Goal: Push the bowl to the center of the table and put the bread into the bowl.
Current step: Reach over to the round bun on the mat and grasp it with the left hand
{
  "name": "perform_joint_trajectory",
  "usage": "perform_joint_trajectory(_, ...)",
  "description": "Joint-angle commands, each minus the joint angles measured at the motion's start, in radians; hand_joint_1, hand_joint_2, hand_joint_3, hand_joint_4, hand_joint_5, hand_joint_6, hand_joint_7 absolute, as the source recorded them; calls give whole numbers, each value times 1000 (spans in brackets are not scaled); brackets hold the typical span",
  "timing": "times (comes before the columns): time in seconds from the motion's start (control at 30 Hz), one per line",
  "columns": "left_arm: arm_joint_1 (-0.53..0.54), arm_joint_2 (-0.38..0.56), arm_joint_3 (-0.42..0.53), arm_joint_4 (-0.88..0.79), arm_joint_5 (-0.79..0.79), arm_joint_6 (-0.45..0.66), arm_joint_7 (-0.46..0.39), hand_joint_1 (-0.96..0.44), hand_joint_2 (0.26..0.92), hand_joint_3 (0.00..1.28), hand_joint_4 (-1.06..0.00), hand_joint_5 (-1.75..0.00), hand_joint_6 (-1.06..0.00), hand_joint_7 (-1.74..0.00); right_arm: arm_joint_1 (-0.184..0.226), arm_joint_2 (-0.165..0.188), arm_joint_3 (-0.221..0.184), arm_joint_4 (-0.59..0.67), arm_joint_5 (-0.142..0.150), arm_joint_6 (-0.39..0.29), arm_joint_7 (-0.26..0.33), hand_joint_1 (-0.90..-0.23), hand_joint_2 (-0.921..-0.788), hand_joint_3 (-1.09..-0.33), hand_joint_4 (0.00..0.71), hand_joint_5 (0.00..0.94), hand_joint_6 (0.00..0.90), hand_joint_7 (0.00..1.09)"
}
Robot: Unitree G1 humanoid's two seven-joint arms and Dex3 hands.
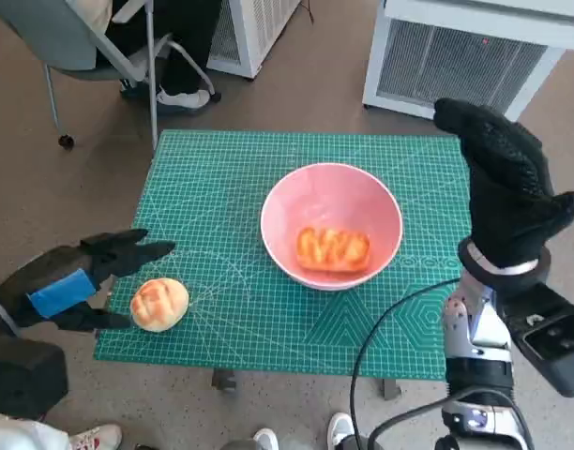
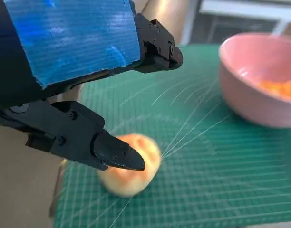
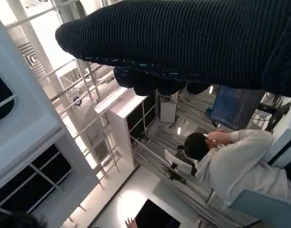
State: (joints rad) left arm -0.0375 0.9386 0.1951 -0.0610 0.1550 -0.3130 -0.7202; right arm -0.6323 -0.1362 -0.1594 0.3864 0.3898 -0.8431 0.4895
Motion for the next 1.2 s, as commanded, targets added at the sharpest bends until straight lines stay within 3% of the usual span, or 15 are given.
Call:
perform_joint_trajectory(0.03, 14, -10, -32, -9, 25, 40, 10, -291, 841, 5, -278, 0, -374, -12, 3, -5, 3, 8, -7, 18, 7, -585, -921, -772, -1, 513, -1, 667)
perform_joint_trajectory(0.47, -65, -63, -201, 131, 96, 124, 11, -221, 833, 0, -355, -24, -447, -37, 7, -17, 8, -20, -8, 53, 6, -581, -921, -789, -1, 494, -1, 663)
perform_joint_trajectory(0.6, -98, -83, -240, 207, 135, 96, 47, -163, 846, 4, -483, -54, -557, -84, 10, -19, 6, -24, -10, 55, 5, -585, -921, -790, -1, 488, -1, 663)
perform_joint_trajectory(0.73, -124, -97, -264, 289, 178, 27, 120, -86, 892, 6, -712, -94, -707, -220, 11, -19, 4, -25, -10, 52, 4, -591, -921, -791, -1, 487, -1, 663)
perform_joint_trajectory(0.83, -146, -107, -275, 355, 194, -27, 171, -29, 911, 99, -611, -860, -616, -933, 12, -19, 2, -22, -9, 48, 4, -596, -921, -788, -1, 486, -1, 663)
perform_joint_trajectory(0.9, -162, -110, -282, 398, 198, -66, 198, -15, 916, 109, -599, -1035, -609, -1086, 12, -18, 2, -22, -10, 46, 3, -597, -921, -785, -1, 486, -1, 662)
perform_joint_trajectory(1.03, -192, -104, -291, 451, 205, -116, 223, -3, 920, 101, -601, -1177, -631, -1179, 15, -16, 1, -24, -9, 42, 3, -599, -921, -781, -1, 487, -1, 663)
perform_joint_trajectory(1.2, -224, -80, -262, 396, 167, -108, 193, 0, 920, 98, -588, -1261, -653, -1142, 11, -17, -2, -18, -7, 38, 3, -598, -921, -778, -1, 488, -1, 664)
